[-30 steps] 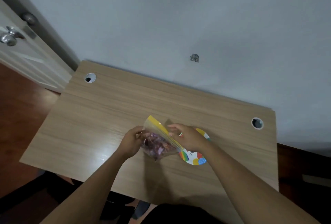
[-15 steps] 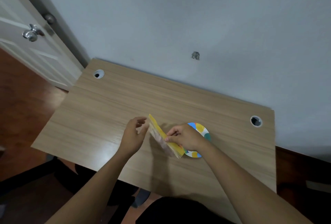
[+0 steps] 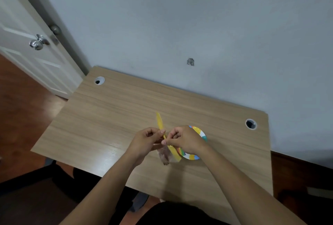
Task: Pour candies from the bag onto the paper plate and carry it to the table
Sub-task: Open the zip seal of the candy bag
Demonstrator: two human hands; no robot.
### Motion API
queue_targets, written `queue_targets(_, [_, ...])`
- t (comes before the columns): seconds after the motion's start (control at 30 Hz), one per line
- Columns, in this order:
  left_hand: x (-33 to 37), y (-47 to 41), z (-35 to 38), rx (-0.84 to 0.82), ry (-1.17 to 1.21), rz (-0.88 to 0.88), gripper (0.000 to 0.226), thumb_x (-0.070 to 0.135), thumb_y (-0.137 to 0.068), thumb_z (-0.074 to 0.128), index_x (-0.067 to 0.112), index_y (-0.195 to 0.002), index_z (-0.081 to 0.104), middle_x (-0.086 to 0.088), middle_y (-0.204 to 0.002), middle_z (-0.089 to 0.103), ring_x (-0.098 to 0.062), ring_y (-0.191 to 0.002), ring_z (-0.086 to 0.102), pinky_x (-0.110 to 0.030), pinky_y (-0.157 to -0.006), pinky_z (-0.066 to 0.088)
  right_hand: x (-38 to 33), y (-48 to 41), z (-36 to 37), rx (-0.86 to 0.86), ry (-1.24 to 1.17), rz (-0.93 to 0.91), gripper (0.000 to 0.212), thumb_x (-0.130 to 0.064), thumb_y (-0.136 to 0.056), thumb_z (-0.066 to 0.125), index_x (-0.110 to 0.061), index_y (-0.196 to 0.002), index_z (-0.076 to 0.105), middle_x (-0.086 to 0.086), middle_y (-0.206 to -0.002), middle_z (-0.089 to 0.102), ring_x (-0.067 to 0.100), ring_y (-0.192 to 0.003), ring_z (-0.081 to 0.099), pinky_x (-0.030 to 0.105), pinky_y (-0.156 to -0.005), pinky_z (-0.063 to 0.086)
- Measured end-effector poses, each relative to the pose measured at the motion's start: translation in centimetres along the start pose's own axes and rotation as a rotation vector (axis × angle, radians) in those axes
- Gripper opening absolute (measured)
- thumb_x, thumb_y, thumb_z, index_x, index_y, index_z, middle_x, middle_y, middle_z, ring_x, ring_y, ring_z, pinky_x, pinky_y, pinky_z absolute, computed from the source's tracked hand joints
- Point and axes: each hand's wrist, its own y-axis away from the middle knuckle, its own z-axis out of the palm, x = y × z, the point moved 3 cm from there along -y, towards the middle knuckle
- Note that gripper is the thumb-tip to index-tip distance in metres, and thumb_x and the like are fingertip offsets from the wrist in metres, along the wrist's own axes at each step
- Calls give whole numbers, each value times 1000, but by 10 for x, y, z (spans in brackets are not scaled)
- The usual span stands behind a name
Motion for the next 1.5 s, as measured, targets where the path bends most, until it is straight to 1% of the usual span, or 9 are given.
queue_targets(0.37, [2, 8, 9, -61, 41, -46, 25, 20, -105, 67, -3, -109, 76, -16, -94, 77, -25, -86, 76, -38, -88, 67, 12, 17, 1, -90, -152, -19, 29, -29, -99, 78, -4, -96, 63, 11, -85, 75, 16, -80, 70, 29, -77, 59])
queue_targets(0.47, [4, 9, 15, -64, 4, -62, 27, 21, -107, 64, -1, -113, 78, -17, -96, 79, -26, -87, 77, -41, -92, 66, 14, 18, -1, -57, -95, 39, 22, -17, -106, 63, -13, -86, 56, -11, -68, 71, 2, -64, 69, 19, -68, 57])
queue_targets(0.6, [2, 10, 19, -71, -55, -66, 29, 23, -107, 64, 0, -116, 79, -18, -99, 81, -28, -91, 78, -46, -98, 64, 11, 20, -3, -5, -48, 85, 36, -19, -106, 49, -21, -71, 57, -16, -62, 69, 4, -66, 69, 30, -80, 63])
queue_targets(0.67, [1, 11, 21, -80, -71, -66, 28, 22, -107, 63, 0, -114, 80, -19, -99, 81, -28, -92, 78, -46, -98, 64, 9, 24, -3, -2, -31, 89, 36, -19, -105, 52, -19, -70, 56, -19, -56, 67, 0, -58, 66, 30, -78, 59])
queue_targets(0.83, [0, 15, 24, -130, -90, -77, 31, 25, -108, 61, 3, -113, 82, -23, -108, 82, -35, -102, 81, -39, -92, 66, 9, 26, -3, -41, -56, 80, 18, -21, -99, 68, -13, -84, 63, 14, -93, 84, 19, -82, 77, 36, -83, 58])
queue_targets(1.03, [4, 15, 26, -165, -88, -95, 44, 35, -98, 76, -8, -110, 77, -26, -108, 81, -38, -105, 80, -45, -96, 65, 3, 33, -7, -39, -4, 30, 24, -29, -103, 71, -13, -85, 66, -4, -80, 76, 2, -68, 72, 21, -71, 59])
queue_targets(1.13, [4, 12, 21, -172, -105, -118, 46, 28, -93, 83, -13, -110, 73, -33, -111, 78, -41, -105, 79, -46, -97, 65, 2, 40, -7, -77, -71, -8, 28, -29, -103, 72, -1, -97, 72, -14, -90, 81, 17, -86, 77, 32, -84, 61])
queue_targets(1.4, [-5, 2, 19, -92, -58, -94, 27, 15, -101, 72, -10, -109, 79, -35, -104, 76, -33, -92, 74, -48, -99, 64, 8, 38, -7, -68, -138, -2, 27, -30, -108, 64, -13, -87, 62, 12, -93, 78, 16, -93, 73, 48, -102, 61])
queue_targets(1.5, [-10, 2, 26, -13, -34, -81, 23, 13, -103, 68, -6, -100, 80, -22, -91, 78, -28, -83, 76, -43, -92, 66, 12, 32, -6, 33, -32, 5, 30, -39, -99, 63, -20, -76, 57, 22, -85, 70, 18, -78, 66, 49, -86, 62])
